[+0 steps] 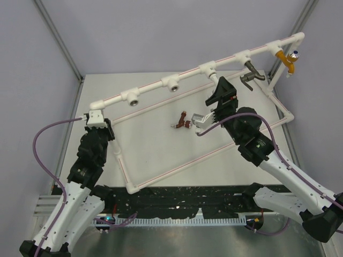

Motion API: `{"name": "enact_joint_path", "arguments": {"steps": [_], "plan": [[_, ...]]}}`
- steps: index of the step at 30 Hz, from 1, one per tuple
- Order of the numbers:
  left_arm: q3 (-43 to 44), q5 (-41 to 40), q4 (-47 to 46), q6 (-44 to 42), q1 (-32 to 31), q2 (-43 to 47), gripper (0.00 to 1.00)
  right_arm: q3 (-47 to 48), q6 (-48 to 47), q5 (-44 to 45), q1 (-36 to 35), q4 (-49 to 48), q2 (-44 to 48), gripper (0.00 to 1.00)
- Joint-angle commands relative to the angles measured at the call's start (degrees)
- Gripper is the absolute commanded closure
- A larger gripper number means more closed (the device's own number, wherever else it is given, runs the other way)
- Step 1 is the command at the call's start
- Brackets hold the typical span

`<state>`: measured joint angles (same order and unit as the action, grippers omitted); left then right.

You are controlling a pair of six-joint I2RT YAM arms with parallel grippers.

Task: Install the water faucets

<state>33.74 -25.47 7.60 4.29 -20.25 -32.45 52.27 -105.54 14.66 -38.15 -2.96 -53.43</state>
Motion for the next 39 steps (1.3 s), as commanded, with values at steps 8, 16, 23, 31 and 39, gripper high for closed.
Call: {"name": "enact_joint_path", "arguments": {"steps": [8,16,23,31,39], "plan": [[0.5,1.7,1.2,-4.0,-1.0,1.2,1.0,1.3,0.5,1.8,-0.3,-0.7,-4.5,0.04],[0.5,1.7,1.3,-4.0,-1.0,1.1,1.0,-0.4,21.0,-2.3,-0.3,-9.2,-4.6,0.43],[0.6,1.7,1.3,-4.0,-1.0,0.9,1.0,-2.3,76.1,-9.8,-0.3,-28.3,-2.6,0.65],[0.5,1.7,1.4,-4.0,-1.1,0.8,1.0,-9.1,134.8,13.5,0.3,-50.5,-2.7,0.83],[0.6,1.6,1.5,-4.0,-1.0,0.6,1.0,-12.5,173.7,31.5,0.7,-41.4,0.8,0.78]]}}
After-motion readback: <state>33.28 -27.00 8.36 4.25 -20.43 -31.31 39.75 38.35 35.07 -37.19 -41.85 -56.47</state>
